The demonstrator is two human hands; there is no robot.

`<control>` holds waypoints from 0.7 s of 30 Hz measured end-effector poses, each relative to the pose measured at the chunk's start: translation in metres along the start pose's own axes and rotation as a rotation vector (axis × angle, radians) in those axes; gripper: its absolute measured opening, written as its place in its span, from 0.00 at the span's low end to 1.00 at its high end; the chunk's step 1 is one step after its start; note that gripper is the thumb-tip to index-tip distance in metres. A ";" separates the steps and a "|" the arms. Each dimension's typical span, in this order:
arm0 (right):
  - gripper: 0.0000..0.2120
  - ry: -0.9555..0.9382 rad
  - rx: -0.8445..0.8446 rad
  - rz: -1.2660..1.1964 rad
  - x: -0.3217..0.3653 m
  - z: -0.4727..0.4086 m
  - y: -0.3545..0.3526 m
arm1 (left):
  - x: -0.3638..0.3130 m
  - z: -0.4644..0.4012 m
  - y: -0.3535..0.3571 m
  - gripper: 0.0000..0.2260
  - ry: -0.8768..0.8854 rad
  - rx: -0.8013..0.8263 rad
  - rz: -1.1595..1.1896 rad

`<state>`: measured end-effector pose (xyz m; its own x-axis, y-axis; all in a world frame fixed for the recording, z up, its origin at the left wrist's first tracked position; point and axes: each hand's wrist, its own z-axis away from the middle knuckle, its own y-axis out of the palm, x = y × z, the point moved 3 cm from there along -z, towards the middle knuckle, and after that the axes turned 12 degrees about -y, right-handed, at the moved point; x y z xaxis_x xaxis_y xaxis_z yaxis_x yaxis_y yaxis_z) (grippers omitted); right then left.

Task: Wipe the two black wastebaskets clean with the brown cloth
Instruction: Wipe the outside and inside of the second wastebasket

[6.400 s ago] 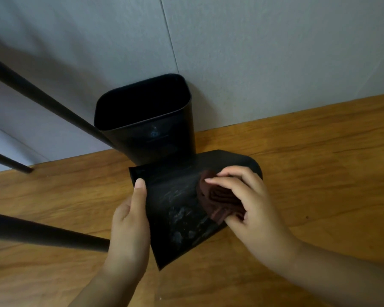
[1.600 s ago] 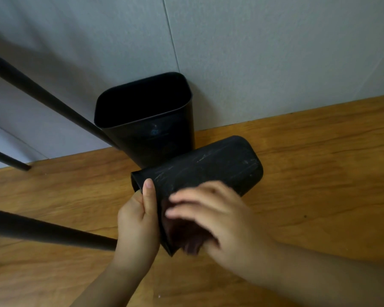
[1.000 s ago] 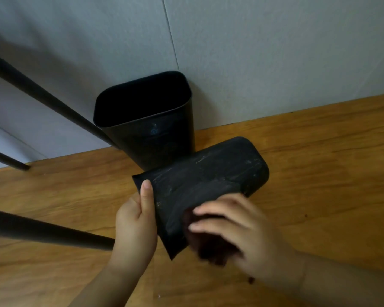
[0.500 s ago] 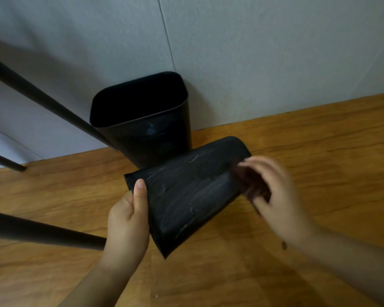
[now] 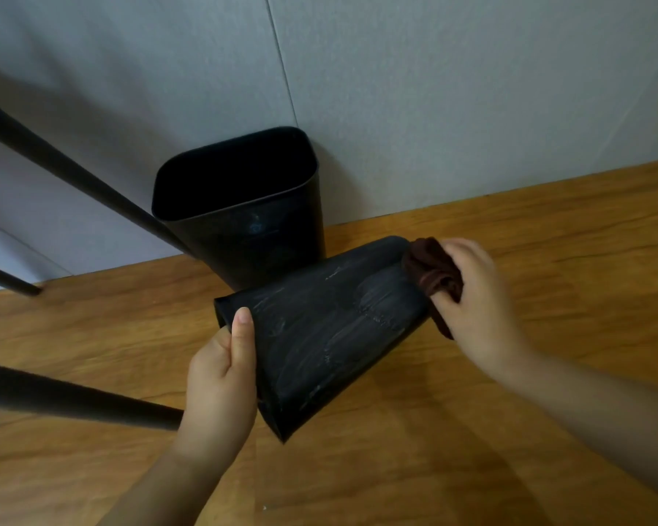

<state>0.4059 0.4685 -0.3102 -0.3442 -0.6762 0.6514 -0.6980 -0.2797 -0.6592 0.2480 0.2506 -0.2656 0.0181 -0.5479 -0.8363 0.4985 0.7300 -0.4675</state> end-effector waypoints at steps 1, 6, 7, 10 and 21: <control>0.24 -0.001 -0.009 0.016 0.004 -0.001 0.001 | -0.001 0.000 0.000 0.24 -0.010 0.000 0.005; 0.28 -0.292 0.175 -0.110 0.065 0.025 0.015 | 0.000 -0.002 -0.002 0.24 -0.024 0.004 0.016; 0.27 -0.371 0.216 -0.109 0.071 0.030 0.016 | 0.001 -0.002 -0.003 0.24 -0.021 0.008 0.003; 0.27 -0.379 0.206 -0.078 0.053 0.027 0.014 | 0.003 -0.002 -0.006 0.26 -0.004 0.015 -0.033; 0.26 -0.234 0.150 -0.060 0.050 0.017 0.011 | -0.007 -0.008 -0.004 0.28 -0.143 0.054 0.092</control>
<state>0.3920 0.4200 -0.2918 -0.1386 -0.7896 0.5978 -0.6058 -0.4099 -0.6819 0.2393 0.2546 -0.2605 0.1874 -0.5349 -0.8239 0.5346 0.7592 -0.3713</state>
